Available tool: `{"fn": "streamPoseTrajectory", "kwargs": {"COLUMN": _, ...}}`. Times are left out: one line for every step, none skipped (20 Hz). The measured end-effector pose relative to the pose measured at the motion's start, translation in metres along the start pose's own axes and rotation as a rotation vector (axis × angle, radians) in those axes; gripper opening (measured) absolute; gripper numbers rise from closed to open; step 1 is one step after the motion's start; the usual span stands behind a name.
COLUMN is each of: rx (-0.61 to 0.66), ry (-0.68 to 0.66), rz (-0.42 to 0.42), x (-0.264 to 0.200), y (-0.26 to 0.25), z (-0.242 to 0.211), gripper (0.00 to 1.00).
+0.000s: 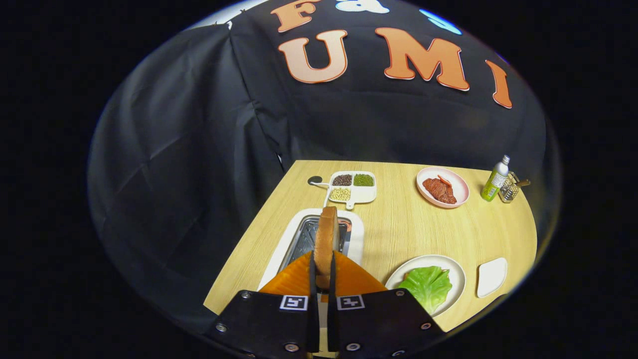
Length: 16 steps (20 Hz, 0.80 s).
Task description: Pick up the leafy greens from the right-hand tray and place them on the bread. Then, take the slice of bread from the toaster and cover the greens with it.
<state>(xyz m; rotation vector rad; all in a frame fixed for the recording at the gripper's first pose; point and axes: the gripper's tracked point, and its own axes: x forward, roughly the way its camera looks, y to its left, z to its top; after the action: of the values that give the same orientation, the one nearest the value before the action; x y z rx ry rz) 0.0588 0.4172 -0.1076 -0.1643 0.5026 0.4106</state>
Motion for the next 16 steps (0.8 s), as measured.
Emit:
{"fn": "streamPoseTrajectory", "kwargs": {"rx": 0.004, "ry": -0.01, "rz": 0.003, "x": -0.005, "y": -0.001, "z": 0.004, "gripper": 0.07}}
{"fn": "streamPoseTrajectory", "kwargs": {"rx": 0.006, "ry": -0.02, "rz": 0.007, "x": -0.009, "y": -0.003, "z": 0.008, "gripper": 0.07}}
{"fn": "streamPoseTrajectory", "kwargs": {"rx": 0.011, "ry": -0.027, "rz": 0.011, "x": -0.013, "y": -0.004, "z": 0.01, "gripper": 0.07}}
{"fn": "streamPoseTrajectory", "kwargs": {"rx": 0.018, "ry": -0.039, "rz": 0.014, "x": -0.017, "y": -0.006, "z": 0.013, "gripper": 0.07}}
{"fn": "streamPoseTrajectory", "kwargs": {"rx": 0.022, "ry": -0.048, "rz": 0.015, "x": -0.023, "y": -0.008, "z": 0.017, "gripper": 0.07}}
{"fn": "streamPoseTrajectory", "kwargs": {"rx": 0.029, "ry": -0.062, "rz": 0.016, "x": -0.028, "y": -0.01, "z": 0.021, "gripper": 0.07}}
{"fn": "streamPoseTrajectory", "kwargs": {"rx": 0.035, "ry": -0.073, "rz": 0.019, "x": -0.032, "y": -0.013, "z": 0.023, "gripper": 0.07}}
{"fn": "streamPoseTrajectory", "kwargs": {"rx": 0.035, "ry": -0.081, "rz": 0.016, "x": -0.036, "y": -0.016, "z": 0.026, "gripper": 0.07}}
{"fn": "streamPoseTrajectory", "kwargs": {"rx": 0.037, "ry": -0.093, "rz": 0.014, "x": -0.042, "y": -0.02, "z": 0.029, "gripper": 0.07}}
{"fn": "streamPoseTrajectory", "kwargs": {"rx": 0.041, "ry": -0.101, "rz": 0.009, "x": -0.045, "y": -0.025, "z": 0.031, "gripper": 0.07}}
{"fn": "streamPoseTrajectory", "kwargs": {"rx": 0.045, "ry": -0.107, "rz": 0.006, "x": -0.049, "y": -0.03, "z": 0.032, "gripper": 0.06}}
{"fn": "streamPoseTrajectory", "kwargs": {"rx": 0.05, "ry": -0.115, "rz": 0.001, "x": -0.054, "y": -0.034, "z": 0.033, "gripper": 0.07}}
{"fn": "streamPoseTrajectory", "kwargs": {"rx": 0.054, "ry": -0.118, "rz": -0.006, "x": -0.057, "y": -0.041, "z": 0.032, "gripper": 0.07}}
{"fn": "streamPoseTrajectory", "kwargs": {"rx": 0.056, "ry": -0.12, "rz": -0.012, "x": -0.059, "y": -0.047, "z": 0.032, "gripper": 0.07}}
{"fn": "streamPoseTrajectory", "kwargs": {"rx": 0.059, "ry": -0.118, "rz": -0.018, "x": -0.06, "y": -0.054, "z": 0.029, "gripper": 0.06}}
{"fn": "streamPoseTrajectory", "kwargs": {"rx": 0.065, "ry": -0.116, "rz": -0.024, "x": -0.061, "y": -0.06, "z": 0.026, "gripper": 0.07}}
